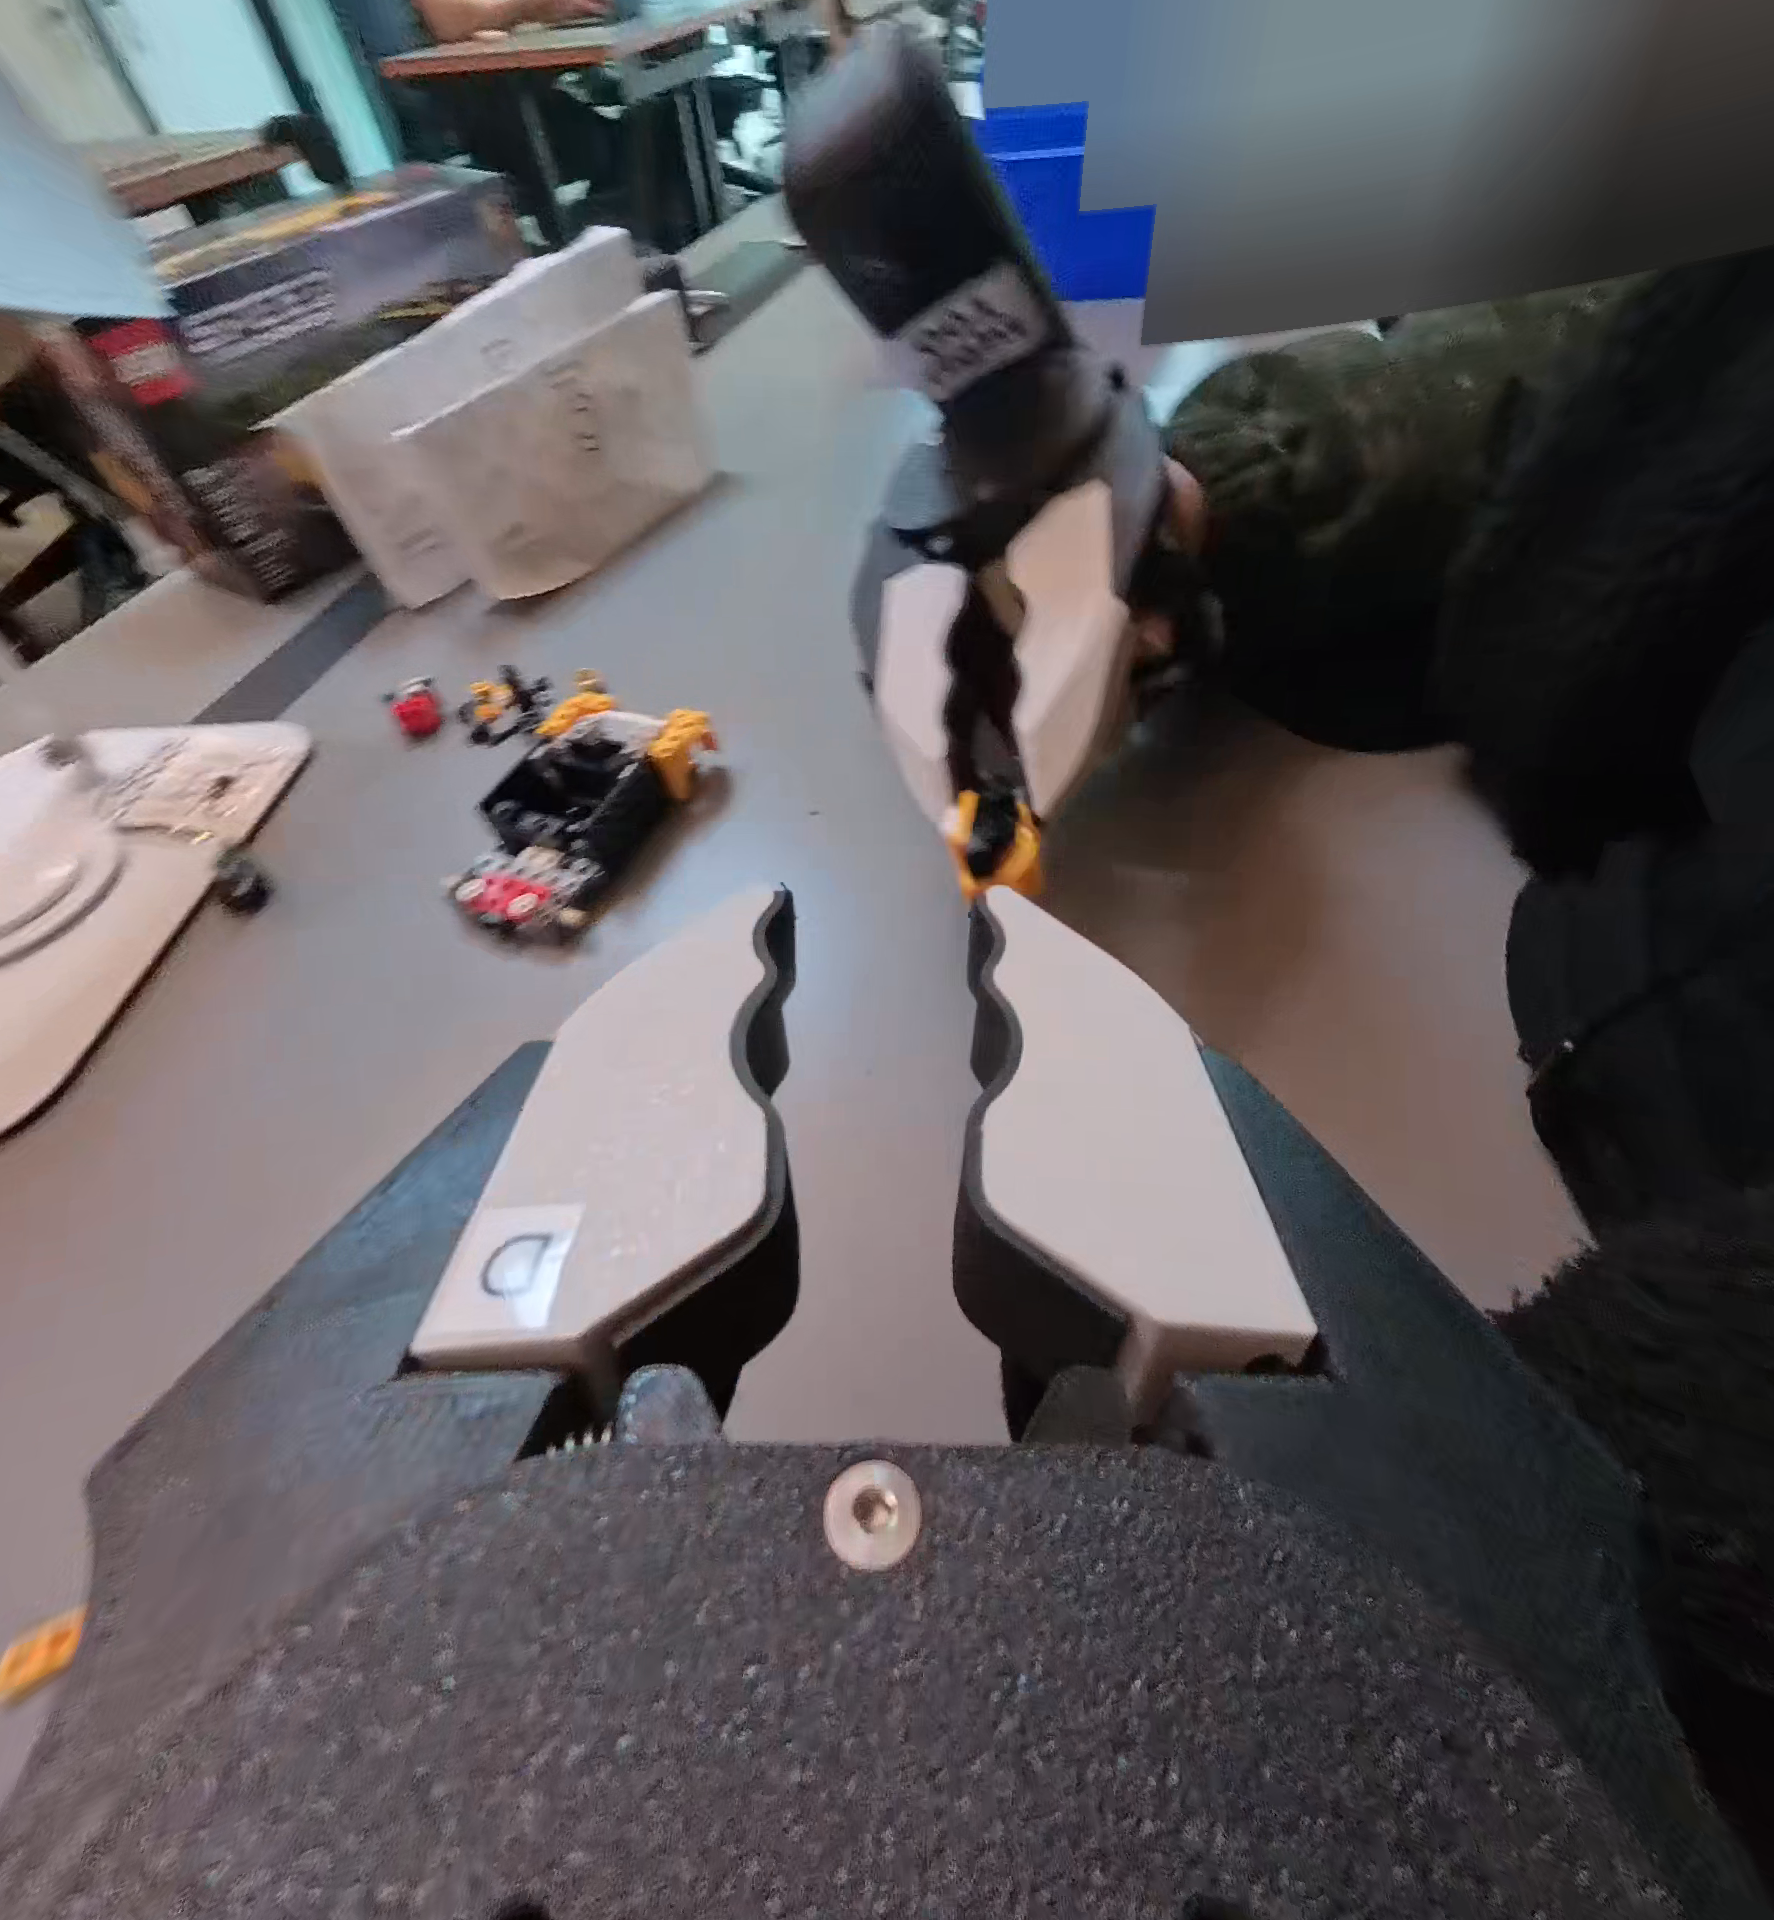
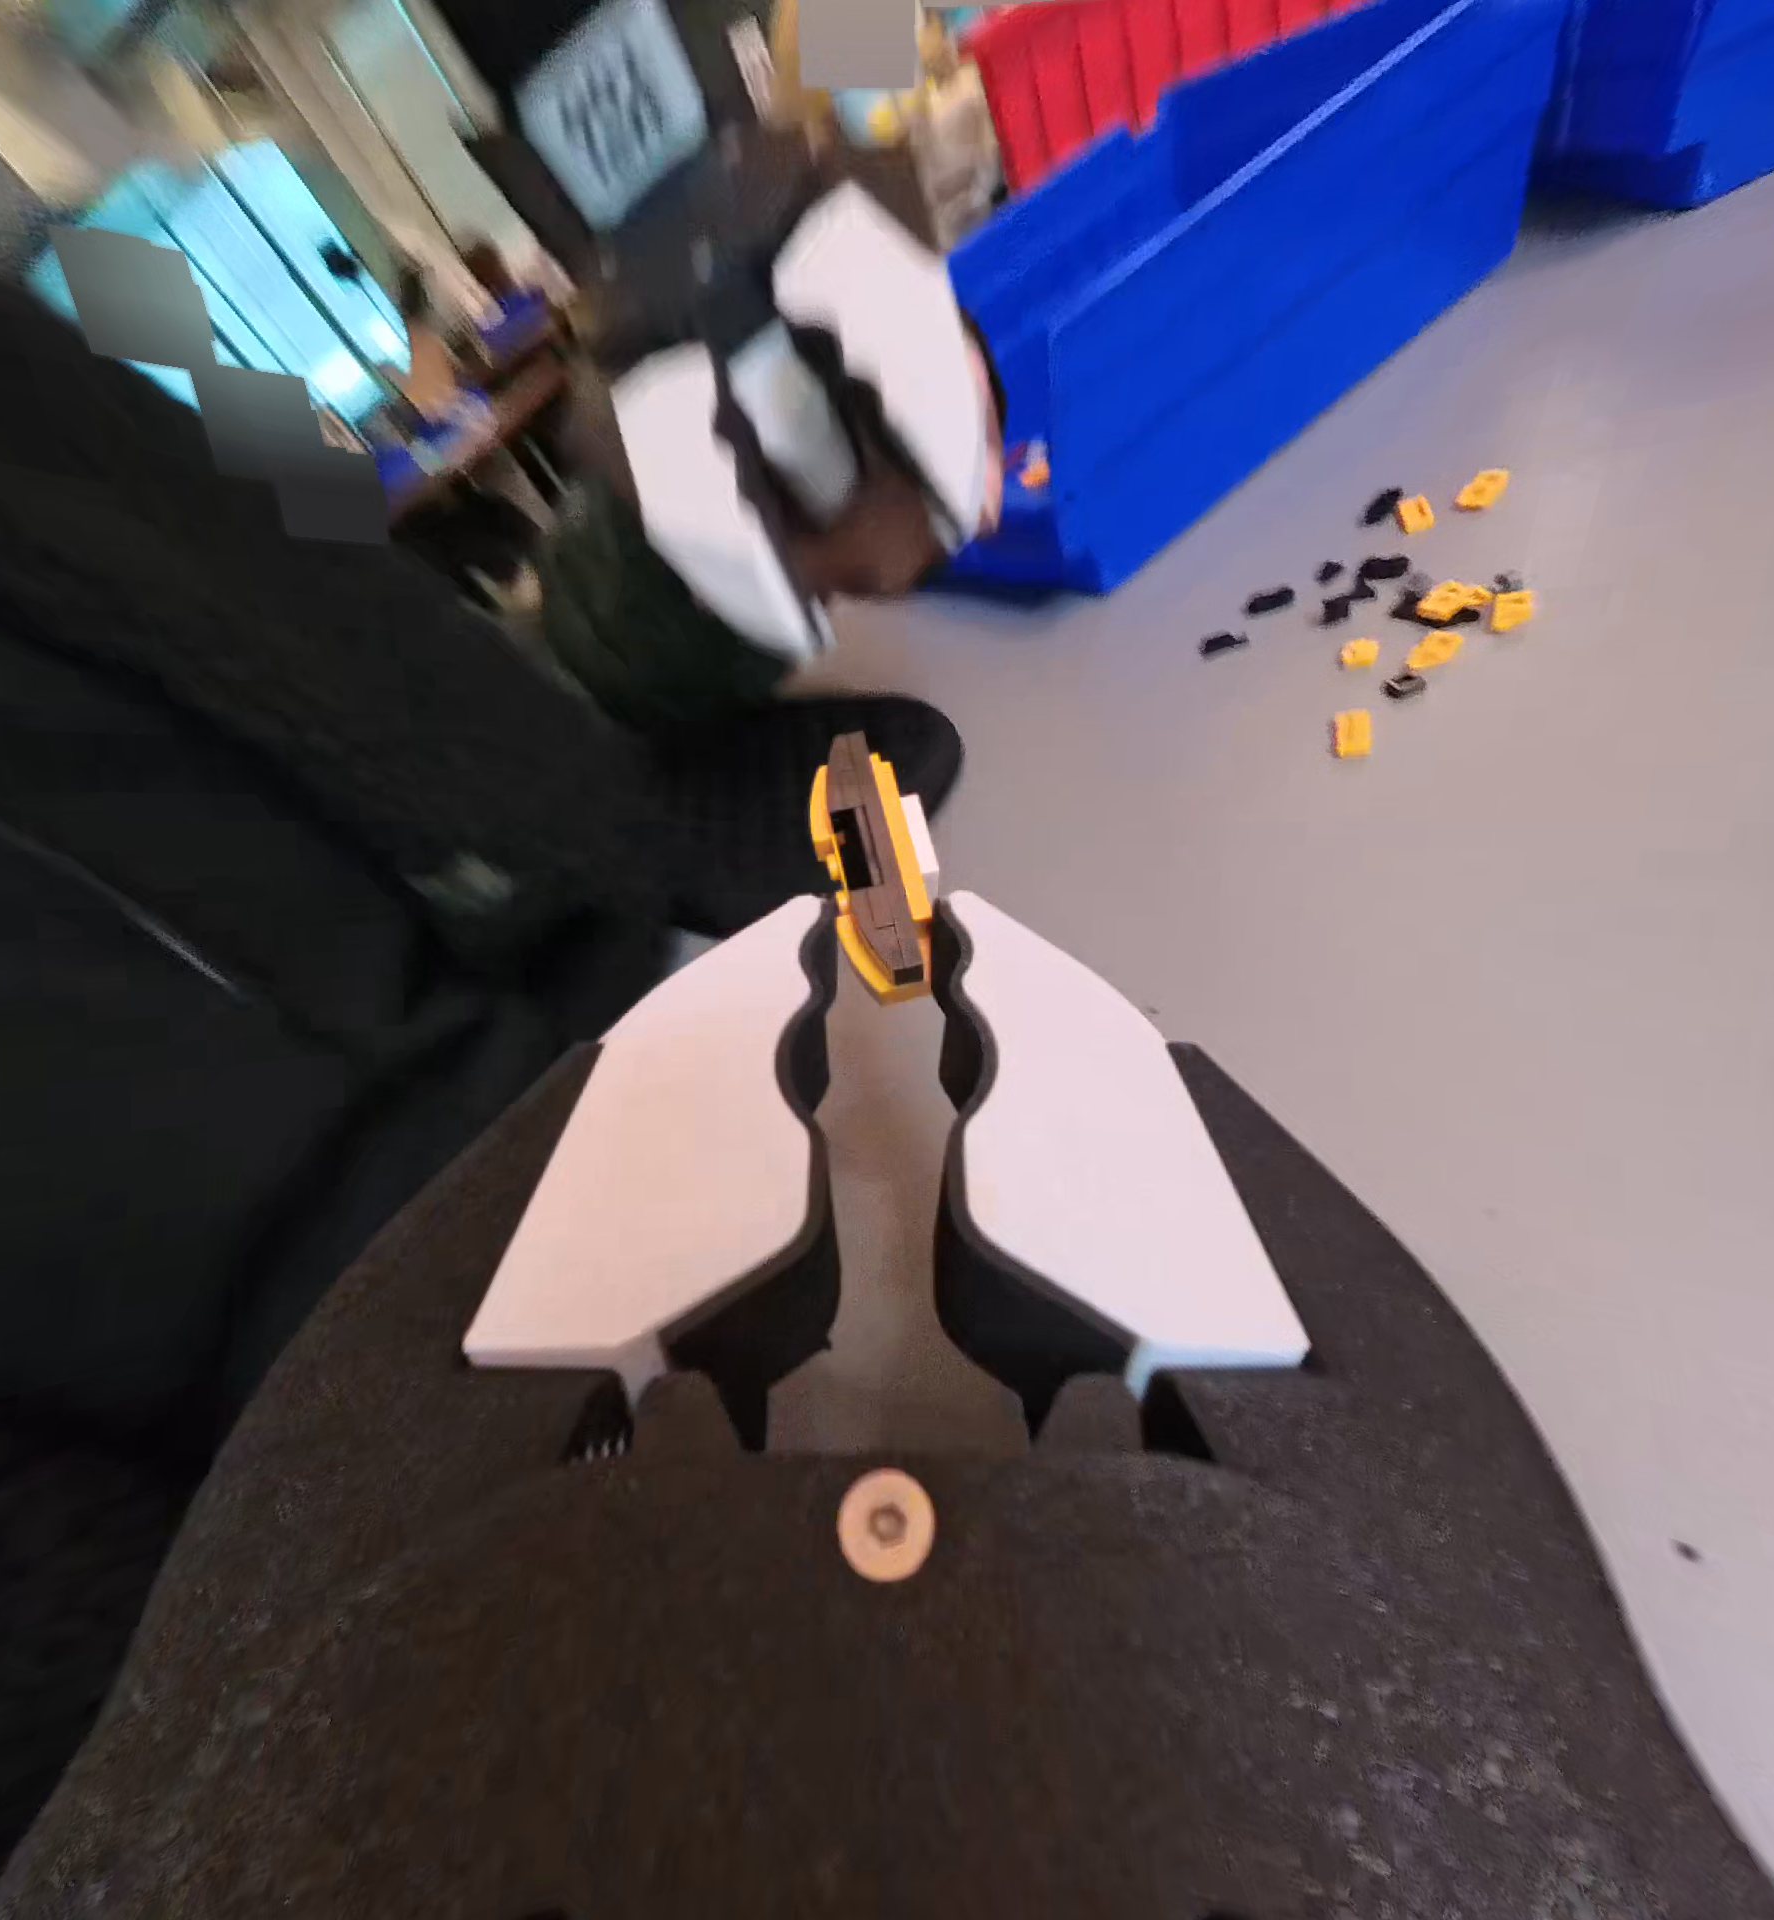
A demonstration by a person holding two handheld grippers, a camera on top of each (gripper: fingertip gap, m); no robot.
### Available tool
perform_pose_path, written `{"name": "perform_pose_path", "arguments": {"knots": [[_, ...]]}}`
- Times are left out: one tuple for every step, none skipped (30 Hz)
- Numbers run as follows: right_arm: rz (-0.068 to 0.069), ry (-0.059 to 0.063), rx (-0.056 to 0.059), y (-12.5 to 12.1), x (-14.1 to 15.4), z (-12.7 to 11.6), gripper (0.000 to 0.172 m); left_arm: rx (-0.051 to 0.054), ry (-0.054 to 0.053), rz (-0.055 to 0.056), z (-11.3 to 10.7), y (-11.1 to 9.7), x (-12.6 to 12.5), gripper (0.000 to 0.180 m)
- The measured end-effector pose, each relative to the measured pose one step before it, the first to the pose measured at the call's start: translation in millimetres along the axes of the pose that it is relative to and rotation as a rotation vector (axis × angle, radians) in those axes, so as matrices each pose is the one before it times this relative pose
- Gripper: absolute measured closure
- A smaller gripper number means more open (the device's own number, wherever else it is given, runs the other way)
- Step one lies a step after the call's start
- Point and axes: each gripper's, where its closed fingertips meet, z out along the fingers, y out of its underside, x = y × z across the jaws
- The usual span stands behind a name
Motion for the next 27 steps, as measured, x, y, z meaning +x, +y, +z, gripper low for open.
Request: {"name": "perform_pose_path", "arguments": {"knots": [[0.0540,-0.0400,0.0420,-6.14,-2.79,-2.98,0.155,-0.0092,0.0295,0.0281,8.65,2.18,7.58,0.148],[0.0385,-0.0242,0.0311,-4.23,-1.36,-2.07,0.155,-0.0069,0.0215,0.0045,7.78,1.03,5.57,0.147],[0.0185,-0.0086,0.0170,-2.05,-0.20,-1.12,0.155,-0.0064,0.0211,-0.0230,7.46,0.25,4.11,0.146],[0.0013,-0.0020,0.0070,-0.71,-0.26,-0.51,0.155,-0.0039,0.0234,-0.0364,6.86,-0.28,3.17,0.146],[-0.0042,-0.0011,0.0040,-0.62,-0.94,-0.01,0.155,0.0111,0.0204,-0.0378,5.43,-2.34,1.87,0.147],[0.0016,-0.0135,0.0053,-0.95,-2.72,0.01,0.155,0.0253,0.0190,-0.0327,3.74,-4.44,1.36,0.149],[0.0134,-0.0255,0.0126,-2.08,-4.25,0.03,0.155,0.0332,0.0203,-0.0261,2.51,-6.16,1.56,0.151],[0.0242,-0.0230,0.0196,-2.84,-3.25,-0.31,0.155,0.0336,0.0175,-0.0198,1.30,-6.86,1.39,0.154],[0.0343,-0.0240,0.0216,-3.09,-2.49,-0.82,0.155,0.0331,0.0107,-0.0052,0.41,-6.83,1.05,0.158],[0.0462,-0.0300,0.0205,-2.77,-2.35,-1.10,0.155,0.0266,-0.0051,0.0071,0.15,-5.60,-0.67,0.158],[0.0571,-0.0357,0.0187,-2.43,-2.28,-1.21,0.155,0.0184,-0.0024,0.0129,0.42,-3.63,-0.05,0.157],[0.0616,-0.0412,0.0260,-3.01,-2.71,-1.34,0.155,0.0170,-0.0034,0.0108,0.77,-2.84,-0.06,0.156],[0.0656,-0.0399,0.0252,-2.51,-2.32,-1.21,0.155,0.0147,0.0008,0.0057,1.13,-1.99,0.24,0.154],[0.0558,-0.0424,0.0128,-0.74,-3.01,-0.50,0.155,0.0097,0.0098,-0.0040,1.49,-1.12,1.16,0.155],[0.0333,-0.0297,0.0041,0.54,-2.02,0.12,0.155,0.0093,0.0087,-0.0137,1.32,-1.04,0.76,0.156],[0.0122,-0.0129,0.0087,-0.22,-1.03,0.25,0.155,0.0136,0.0039,-0.0165,0.69,-1.43,-0.15,0.156],[0.0094,-0.0097,0.0116,-1.52,-1.38,-0.28,0.155,0.0195,0.0045,-0.0241,0.21,-2.25,-0.49,0.156],[0.0036,-0.0035,0.0051,-1.11,-1.19,-0.15,0.155,0.0160,0.0072,-0.0255,0.17,-1.82,-0.11,0.157],[-0.0043,0.0002,0.0036,-0.76,-1.12,-0.16,0.155,0.0134,0.0081,-0.0213,0.31,-1.30,0.23,0.158],[-0.0052,0.0010,0.0042,-0.78,-0.91,-0.23,0.155,0.0112,0.0076,-0.0221,0.53,-1.10,0.27,0.158],[-0.0048,0.0048,0.0054,-0.95,-0.39,-0.39,0.155,0.0089,0.0050,-0.0274,0.44,-0.57,-0.26,0.159],[-0.0086,0.0118,0.0090,-1.61,0.67,-0.88,0.155,0.0084,0.0037,-0.0389,0.39,-0.15,-1.10,0.161],[-0.0121,0.0162,0.0065,-1.35,1.35,-0.92,0.155,0.0090,0.0058,-0.0436,0.25,0.20,-1.68,0.162],[-0.0134,0.0185,0.0054,-1.36,1.65,-0.88,0.155,0.0115,0.0053,-0.0482,0.06,0.34,-2.19,0.162],[-0.0142,0.0196,0.0058,-1.28,1.77,-0.83,0.155,0.0133,0.0073,-0.0456,-0.21,0.12,-1.94,0.162],[-0.0121,0.0197,0.0098,-1.65,1.87,-0.74,0.155,0.0155,0.0044,-0.0434,-0.47,-0.30,-2.22,0.162],[-0.0076,0.0159,0.0085,-1.29,1.52,-0.55,0.155,0.0113,0.0026,-0.0311,-0.27,0.12,-1.79,0.162]]}}
